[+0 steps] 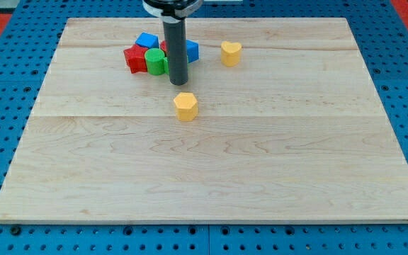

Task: Slide the yellow hexagon to the bottom right of the yellow heart

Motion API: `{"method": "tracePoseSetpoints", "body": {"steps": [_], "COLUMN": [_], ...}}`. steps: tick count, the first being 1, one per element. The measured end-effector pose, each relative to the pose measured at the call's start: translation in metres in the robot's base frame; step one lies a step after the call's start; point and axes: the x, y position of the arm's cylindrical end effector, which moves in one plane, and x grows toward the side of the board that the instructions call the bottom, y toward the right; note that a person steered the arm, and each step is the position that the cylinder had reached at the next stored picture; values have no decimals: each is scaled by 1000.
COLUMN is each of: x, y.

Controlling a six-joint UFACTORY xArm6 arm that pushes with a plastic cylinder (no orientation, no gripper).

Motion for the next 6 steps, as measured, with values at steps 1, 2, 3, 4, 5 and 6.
{"method": "tracePoseSetpoints", "body": {"steps": [1, 2, 3, 4, 5, 6], "x": [32, 71, 71, 69, 64, 79], "y": [-28, -34, 13, 65, 105, 122]}}
